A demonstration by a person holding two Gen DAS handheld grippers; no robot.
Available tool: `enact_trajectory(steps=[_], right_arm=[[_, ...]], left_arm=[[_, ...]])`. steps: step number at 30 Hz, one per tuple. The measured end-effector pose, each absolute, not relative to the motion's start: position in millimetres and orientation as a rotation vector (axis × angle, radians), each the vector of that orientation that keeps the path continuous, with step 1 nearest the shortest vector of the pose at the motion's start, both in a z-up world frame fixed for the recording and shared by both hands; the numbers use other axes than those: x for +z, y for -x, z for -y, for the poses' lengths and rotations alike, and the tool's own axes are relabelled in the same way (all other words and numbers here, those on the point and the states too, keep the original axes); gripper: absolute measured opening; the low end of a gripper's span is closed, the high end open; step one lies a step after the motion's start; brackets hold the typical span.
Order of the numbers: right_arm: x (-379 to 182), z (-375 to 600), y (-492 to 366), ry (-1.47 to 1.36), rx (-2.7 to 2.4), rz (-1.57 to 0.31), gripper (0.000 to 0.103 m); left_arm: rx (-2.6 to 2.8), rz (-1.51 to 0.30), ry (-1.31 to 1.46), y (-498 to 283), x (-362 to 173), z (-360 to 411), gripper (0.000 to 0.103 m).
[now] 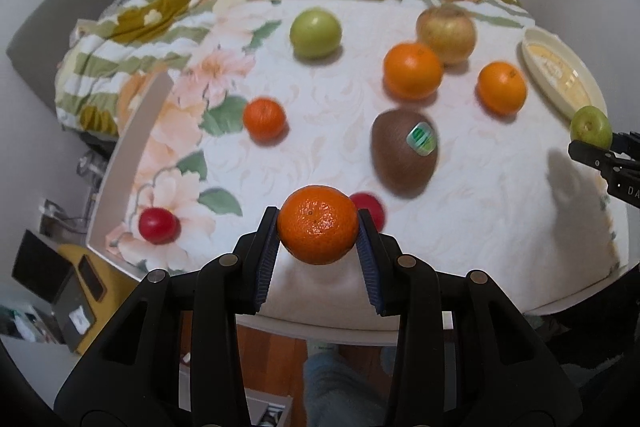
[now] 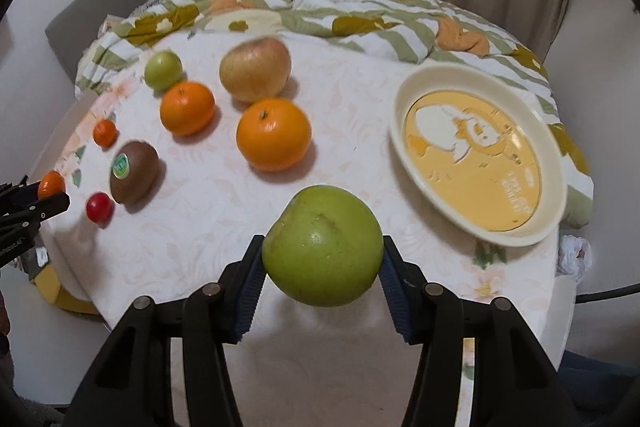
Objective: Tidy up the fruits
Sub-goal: 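Carry the mandarin to the duck plate and release it with the left tool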
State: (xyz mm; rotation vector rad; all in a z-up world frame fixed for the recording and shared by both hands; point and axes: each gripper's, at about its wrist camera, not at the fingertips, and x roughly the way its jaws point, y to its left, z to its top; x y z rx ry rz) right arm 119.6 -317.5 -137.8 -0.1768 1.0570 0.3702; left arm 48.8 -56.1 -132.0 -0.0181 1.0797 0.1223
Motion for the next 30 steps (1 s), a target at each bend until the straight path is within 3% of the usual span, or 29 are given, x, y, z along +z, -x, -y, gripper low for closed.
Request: enact_trajectory(steps=[17, 30], right_arm=[[-62.7, 405.4, -150.4, 0.093, 0.276, -0.954, 0.051], [-63.8, 466.6, -191.0, -0.035, 0.082, -0.965, 0.05]], left_arm=[[-0.077, -0.895, -0.084, -132.2, -42.3, 168.3, 0.045], [-0.422, -0.892, -0.2, -249.8, -49.4, 279.4, 0.045]])
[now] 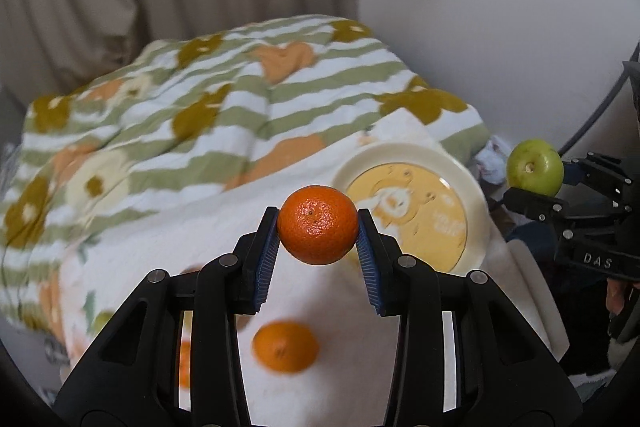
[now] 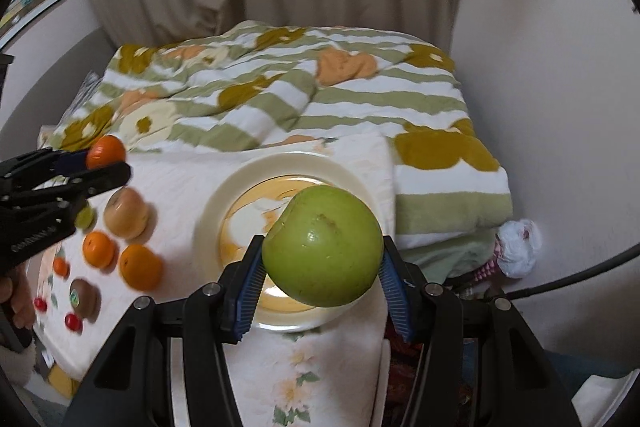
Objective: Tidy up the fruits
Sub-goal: 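Carry the mandarin to the duck plate and release it with the left tool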
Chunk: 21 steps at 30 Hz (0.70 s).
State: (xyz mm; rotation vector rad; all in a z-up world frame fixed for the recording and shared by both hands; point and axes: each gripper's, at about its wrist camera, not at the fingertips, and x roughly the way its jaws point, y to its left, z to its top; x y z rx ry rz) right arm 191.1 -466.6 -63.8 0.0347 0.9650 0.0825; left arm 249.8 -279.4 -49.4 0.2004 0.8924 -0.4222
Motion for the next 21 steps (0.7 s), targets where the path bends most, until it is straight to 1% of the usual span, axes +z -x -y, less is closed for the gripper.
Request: enact_trajectory(steps=[10, 16, 21], right_arm=[[-81.9, 495.7, -213.9, -0.125, -0.042, -0.981, 0.05], [-94.2, 507.7, -219.3, -0.183, -0.094, -1.002, 0.05], [-97.3, 513.7, -216.7, -0.201, -0.122, -1.007, 0.05]], left_arm=[[-0.59, -0.978, -0.319, -307.5, -104.9, 350.3, 0.045], [-0.642, -1.008, -0.391, -319.5, -132.2, 377.6, 0.045], [-0.652, -1.027, -0.408, -326.4, -142.6, 385.3, 0.045]])
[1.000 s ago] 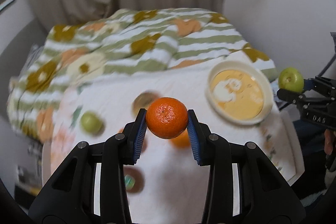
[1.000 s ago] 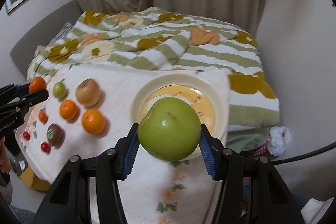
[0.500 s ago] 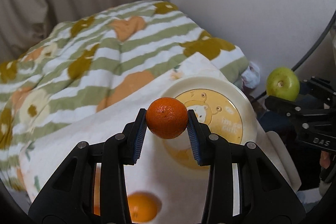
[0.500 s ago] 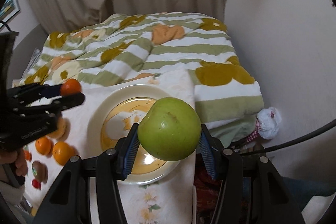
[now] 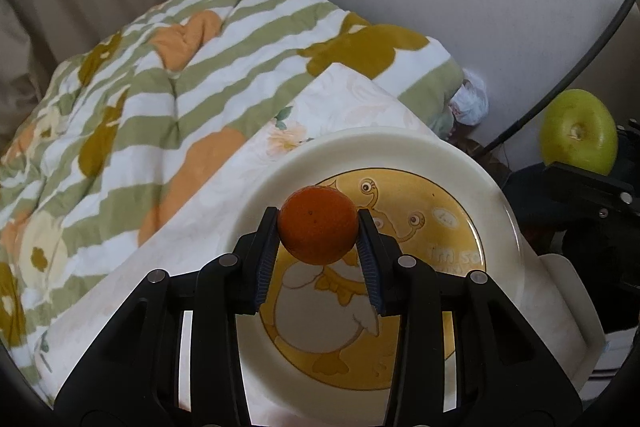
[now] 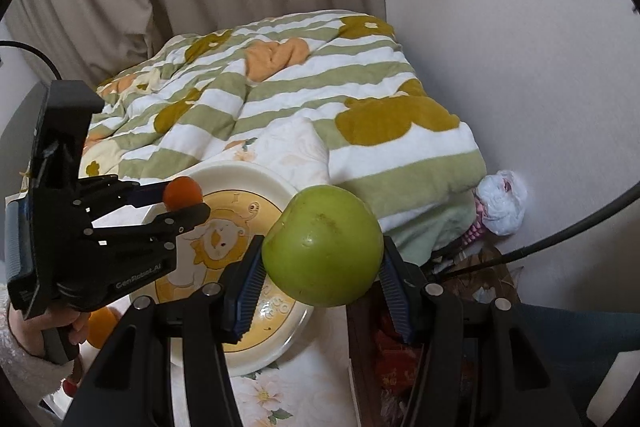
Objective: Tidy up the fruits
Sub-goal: 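Carry the mandarin to the duck plate and release it with the left tool, then lower the green apple onto the plate beside the mandarin and open the right tool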
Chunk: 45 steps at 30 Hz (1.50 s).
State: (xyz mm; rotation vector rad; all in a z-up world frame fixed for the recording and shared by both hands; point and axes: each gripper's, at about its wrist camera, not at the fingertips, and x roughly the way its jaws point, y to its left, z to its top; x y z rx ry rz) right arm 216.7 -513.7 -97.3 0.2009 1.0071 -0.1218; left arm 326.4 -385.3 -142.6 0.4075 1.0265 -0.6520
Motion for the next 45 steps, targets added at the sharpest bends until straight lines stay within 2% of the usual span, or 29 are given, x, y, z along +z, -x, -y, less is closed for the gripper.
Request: enact_trajectory(steps=[6, 8, 10, 29, 45], right_arm=[[-94.9, 520.7, -212.3, -0.219, -0.151, -0.998, 0.051], [-93.7, 522.6, -211.2, -0.222, -0.158, -0.996, 0.051], [-92.4, 524.8, -210.2, -0.222, -0.162, -0.992, 0.051], [-111.2, 493.0, -241.6, -0.109, 0.058, -1.0, 0.05], [-154.3, 451.8, -276.3, 0.019, 0.164, -1.048, 0.051]], left_arm=[[-0.648, -1.013, -0.449, -326.4, -141.7, 389.8, 0.047], [-0.649, -1.015, -0.449, -325.9, -140.9, 388.6, 0.056], [-0.648, -1.001, -0.43, -323.9, -136.1, 383.9, 0.103], [-0.495, -0.982, -0.327, -308.0, -93.1, 313.9, 0.103], [-0.403, -1.019, -0.295, -301.7, -104.0, 281.4, 0.103]])
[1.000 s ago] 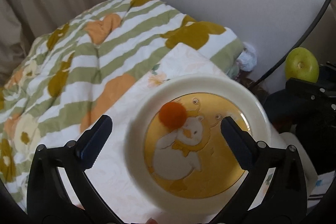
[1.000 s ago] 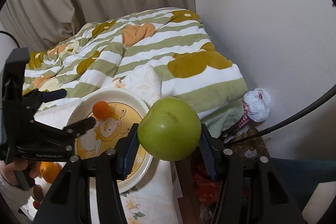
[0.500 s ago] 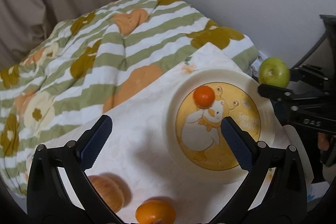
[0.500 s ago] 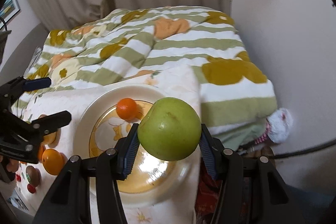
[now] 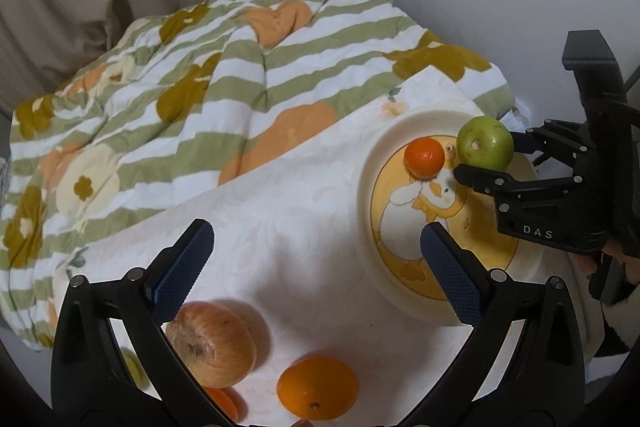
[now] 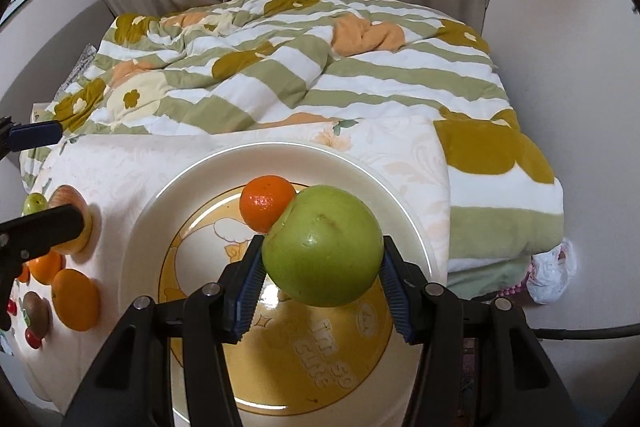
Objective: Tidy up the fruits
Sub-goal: 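Lower the green apple onto the plate beside the mandarin and open the right tool, then move both tools back over the remaining fruit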
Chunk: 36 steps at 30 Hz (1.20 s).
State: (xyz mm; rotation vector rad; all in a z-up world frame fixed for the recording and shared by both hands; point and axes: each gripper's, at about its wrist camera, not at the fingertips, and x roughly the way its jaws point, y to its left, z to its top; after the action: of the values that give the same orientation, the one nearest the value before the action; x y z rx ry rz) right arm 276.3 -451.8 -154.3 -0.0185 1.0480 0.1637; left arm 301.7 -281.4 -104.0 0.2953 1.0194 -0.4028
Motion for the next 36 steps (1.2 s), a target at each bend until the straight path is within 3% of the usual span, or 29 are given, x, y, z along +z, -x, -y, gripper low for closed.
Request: enact_trajectory(steps=[3, 5, 6, 18, 36], right_arm=[[-153.6, 448.8, -274.4, 0.043, 0.154, -1.038, 0.058], [-149.3, 448.9, -272.8, 0.051, 0.153, -1.018, 0.093], [-147.0, 449.0, -271.9, 0.055, 0.155, -1.01, 0.097], [-119.8, 460.5, -252.7, 0.043, 0.121, -0.953, 0.099], [-27.5, 451.9, -178.3, 0.014, 0.148, -0.939, 0.099]], left_arm=[[-0.394, -1.023, -0.29, -299.8, -105.0, 278.5, 0.103], [-0.391, -1.025, -0.286, -298.9, -105.8, 277.5, 0.103], [-0.389, -1.027, -0.284, -298.3, -106.0, 277.9, 0.103], [-0.335, -0.998, -0.298, -283.6, -89.6, 278.0, 0.103], [-0.15, -0.845, -0.196, -178.5, -3.2, 230.2, 0.103]])
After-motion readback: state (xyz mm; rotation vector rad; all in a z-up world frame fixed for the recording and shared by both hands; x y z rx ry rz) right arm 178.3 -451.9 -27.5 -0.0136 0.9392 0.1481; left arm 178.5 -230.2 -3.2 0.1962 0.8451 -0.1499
